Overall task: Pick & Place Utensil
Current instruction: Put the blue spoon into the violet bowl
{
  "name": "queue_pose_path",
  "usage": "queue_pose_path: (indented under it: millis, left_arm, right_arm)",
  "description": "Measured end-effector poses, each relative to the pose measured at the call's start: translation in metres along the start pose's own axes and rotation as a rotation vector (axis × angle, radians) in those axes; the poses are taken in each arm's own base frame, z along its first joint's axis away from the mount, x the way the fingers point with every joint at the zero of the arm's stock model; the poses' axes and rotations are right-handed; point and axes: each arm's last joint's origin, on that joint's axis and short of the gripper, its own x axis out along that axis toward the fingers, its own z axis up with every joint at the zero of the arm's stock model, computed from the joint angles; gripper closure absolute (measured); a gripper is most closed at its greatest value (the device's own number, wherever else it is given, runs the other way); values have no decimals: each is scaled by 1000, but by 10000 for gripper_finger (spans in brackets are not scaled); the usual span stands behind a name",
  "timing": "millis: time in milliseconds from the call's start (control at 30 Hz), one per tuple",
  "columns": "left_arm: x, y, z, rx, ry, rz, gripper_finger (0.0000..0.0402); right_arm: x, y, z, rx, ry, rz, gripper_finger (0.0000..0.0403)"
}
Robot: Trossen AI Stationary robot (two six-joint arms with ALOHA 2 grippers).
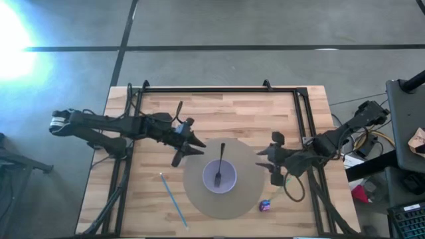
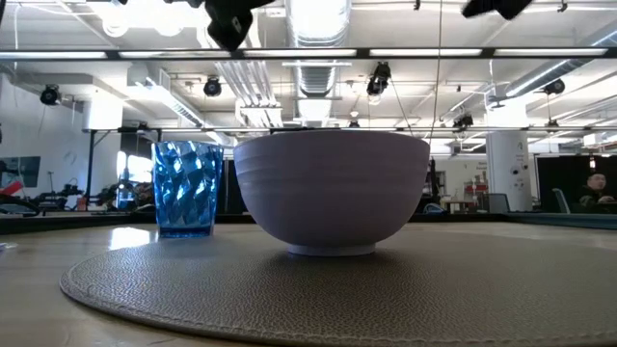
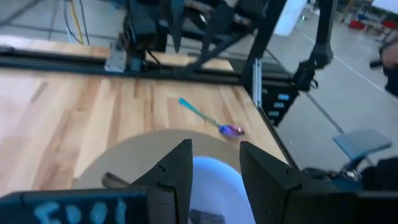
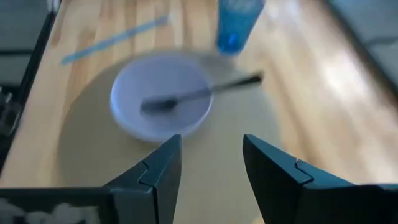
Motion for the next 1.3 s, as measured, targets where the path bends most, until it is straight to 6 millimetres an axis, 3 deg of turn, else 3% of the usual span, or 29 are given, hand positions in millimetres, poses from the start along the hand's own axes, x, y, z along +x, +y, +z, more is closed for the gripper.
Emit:
queue_pose_path:
  millis: [267,733,1100,1300]
  left_arm:
    - [5,-4,-11,-15,92,-4,278]
    - [5,-5,-14,-20,123,-1,278]
    - [5,-4,-15,-24,138,1,278]
    - [5,-5,-16,-26,145,2,278]
  right_arm:
    - [8,5,-16,-7,245,130,227]
    - [57,36,-40,-58,577,240,218]
    - [83,80,-43,-158,798,256,219]
    - [93,106,-56,-252,871,242,216]
